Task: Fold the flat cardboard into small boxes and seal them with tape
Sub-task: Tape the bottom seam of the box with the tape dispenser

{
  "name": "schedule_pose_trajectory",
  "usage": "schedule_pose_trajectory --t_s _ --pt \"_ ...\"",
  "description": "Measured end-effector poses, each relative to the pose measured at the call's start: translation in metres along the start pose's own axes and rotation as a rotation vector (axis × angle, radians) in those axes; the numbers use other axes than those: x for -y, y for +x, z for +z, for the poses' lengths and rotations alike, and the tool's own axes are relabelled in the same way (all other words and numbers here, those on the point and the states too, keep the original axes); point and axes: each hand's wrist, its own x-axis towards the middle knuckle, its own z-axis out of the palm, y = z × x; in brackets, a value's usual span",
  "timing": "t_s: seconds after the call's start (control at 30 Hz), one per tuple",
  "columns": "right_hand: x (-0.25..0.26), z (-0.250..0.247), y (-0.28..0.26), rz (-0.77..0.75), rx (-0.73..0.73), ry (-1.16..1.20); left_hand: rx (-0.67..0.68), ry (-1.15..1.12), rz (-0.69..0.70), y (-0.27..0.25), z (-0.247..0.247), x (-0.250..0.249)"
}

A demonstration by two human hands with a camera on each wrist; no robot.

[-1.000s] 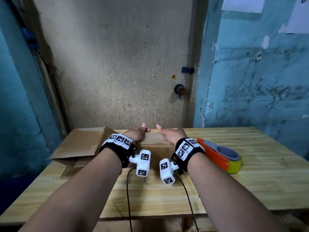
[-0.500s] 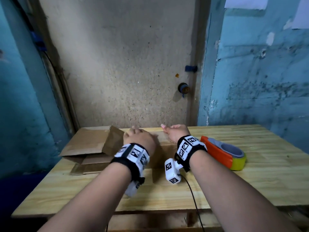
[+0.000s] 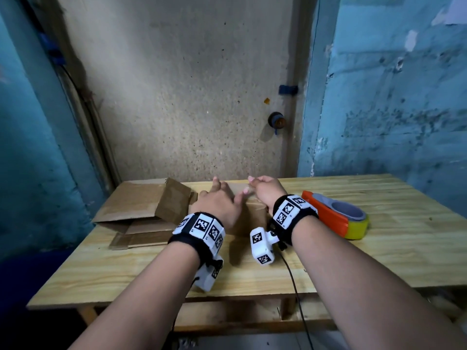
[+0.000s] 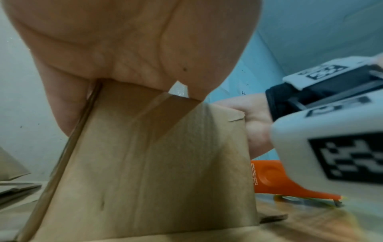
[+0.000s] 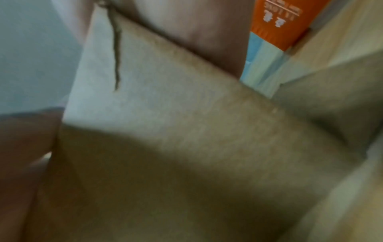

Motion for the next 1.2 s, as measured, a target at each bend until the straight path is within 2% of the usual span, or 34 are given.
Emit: schedule_pose_trajectory --t_s 0.2,0.33,0.4,0.53,0.67,0.8,0.9,0.97,1.1,1.2 --pt "0.008 0.003 -0.013 0.063 -0.030 -0.284 0.023 -0.032 -0.011 0.009 0.006 0.003" --pt "-0.002 0.000 -0.026 -0.011 0.031 -0.401 -0.013 -0.030 -0.033 0.006 0.006 0.000" --pt "-0.008 -0.001 -0.027 -0.055 0.050 -0.365 -0.025 -0.034 -0.024 0.008 0.007 0.001" --pt "-0.016 -0.003 -0.025 -0.072 0.103 -0.059 -0.009 0.031 0.037 0.022 0.015 0.009" --pt "-0.023 -0.013 -0.020 -0.076 0.161 0.123 0.011 -0.041 -0.010 0.015 0.001 0.005" --pt "-0.025 -0.024 -0.020 -0.109 0.089 0.123 -0.016 -0.240 -0.033 0.019 -0.004 0.016" --pt "-0.025 -0.025 -0.018 -0.080 0.090 0.142 -0.028 -0.425 -0.111 0.028 -0.001 0.024" --pt "-0.027 -0.024 -0.018 -0.084 0.083 0.087 -0.021 -0.471 -0.148 0.033 -0.001 0.026" --pt "-0.029 -0.021 -0.021 -0.153 0.018 -0.045 0.003 -0.477 -0.150 0.038 -0.008 0.025" --pt "-0.025 -0.017 -0.028 -0.170 -0.006 -0.122 -0.034 -0.251 -0.127 0.033 -0.013 0.014"
